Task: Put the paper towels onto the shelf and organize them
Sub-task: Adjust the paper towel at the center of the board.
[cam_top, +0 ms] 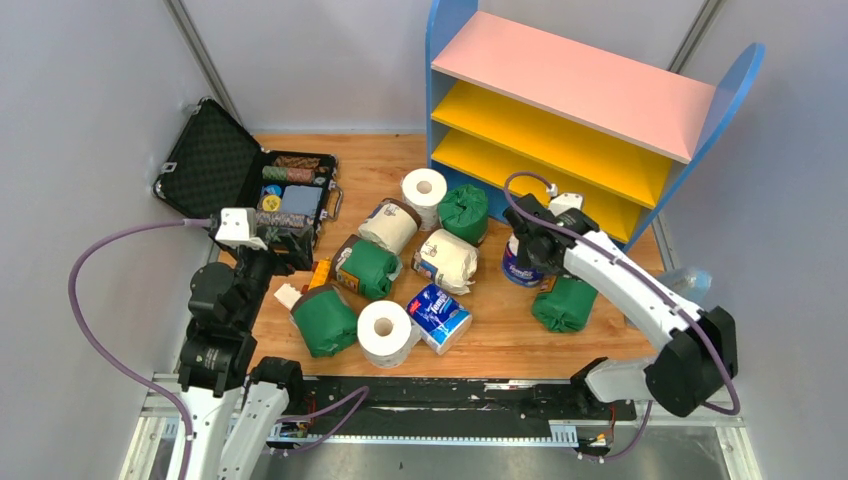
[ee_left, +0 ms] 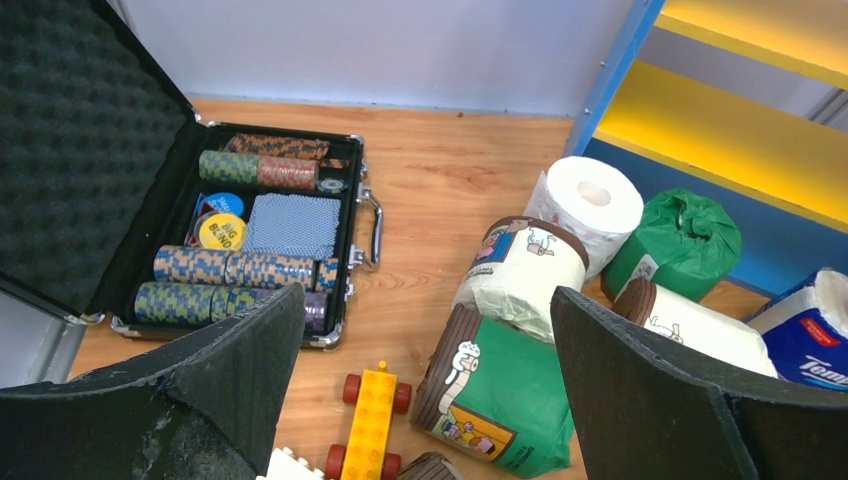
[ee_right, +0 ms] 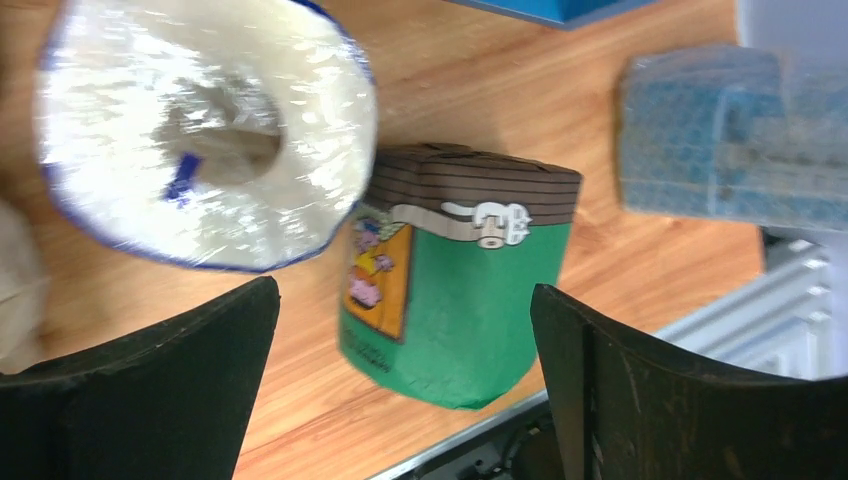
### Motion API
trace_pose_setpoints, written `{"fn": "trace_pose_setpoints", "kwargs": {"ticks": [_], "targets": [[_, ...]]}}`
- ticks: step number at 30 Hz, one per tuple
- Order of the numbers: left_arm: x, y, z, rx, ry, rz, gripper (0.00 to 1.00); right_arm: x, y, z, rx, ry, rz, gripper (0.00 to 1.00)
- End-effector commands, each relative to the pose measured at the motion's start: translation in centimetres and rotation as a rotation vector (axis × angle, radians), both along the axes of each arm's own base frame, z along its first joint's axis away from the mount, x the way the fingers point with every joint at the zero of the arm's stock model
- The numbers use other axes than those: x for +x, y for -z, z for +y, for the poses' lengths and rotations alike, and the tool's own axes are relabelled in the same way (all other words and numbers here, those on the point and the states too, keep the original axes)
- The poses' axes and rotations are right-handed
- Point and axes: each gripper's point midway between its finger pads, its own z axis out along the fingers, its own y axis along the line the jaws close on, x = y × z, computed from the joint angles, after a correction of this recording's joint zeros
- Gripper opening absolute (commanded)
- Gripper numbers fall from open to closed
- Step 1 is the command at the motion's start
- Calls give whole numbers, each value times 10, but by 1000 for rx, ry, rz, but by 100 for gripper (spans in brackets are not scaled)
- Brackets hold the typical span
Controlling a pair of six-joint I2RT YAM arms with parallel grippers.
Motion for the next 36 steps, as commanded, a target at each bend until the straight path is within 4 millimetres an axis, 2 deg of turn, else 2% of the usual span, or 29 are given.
{"fn": "trace_pose_setpoints", "kwargs": {"ticks": [1,6,8,11,13,15,21,27,30,33,36], "targets": [[2,-5,1,6,-8,-6,100,20,-39,22,194,-76,-162,100],[2,-6,-1,0,2,-7,100,19,-37,6,323,-4,-180,100],[2,-6,-2,-2,6,-9,100,11,-28,-1,349,35,-173,100],[1,-7,-3,-4,12,-11,100,-4,-5,-11,399,88,-128,100],[1,-8,-5,-6,21,-15,100,-12,9,-14,440,121,-93,100],[0,-8,-5,-6,24,-19,100,-15,12,-9,468,120,-73,100],[-3,-10,-4,-7,19,-27,100,-35,26,22,626,91,62,99],[-5,-12,-4,-9,22,-36,100,-67,42,59,773,55,190,87],[-5,-11,-5,-7,24,-35,100,-78,35,86,841,1,212,84],[-5,-12,-6,-6,28,-36,100,-85,19,116,849,-89,223,84],[-6,-12,-5,-6,27,-38,100,-83,0,132,825,-155,216,85]]}}
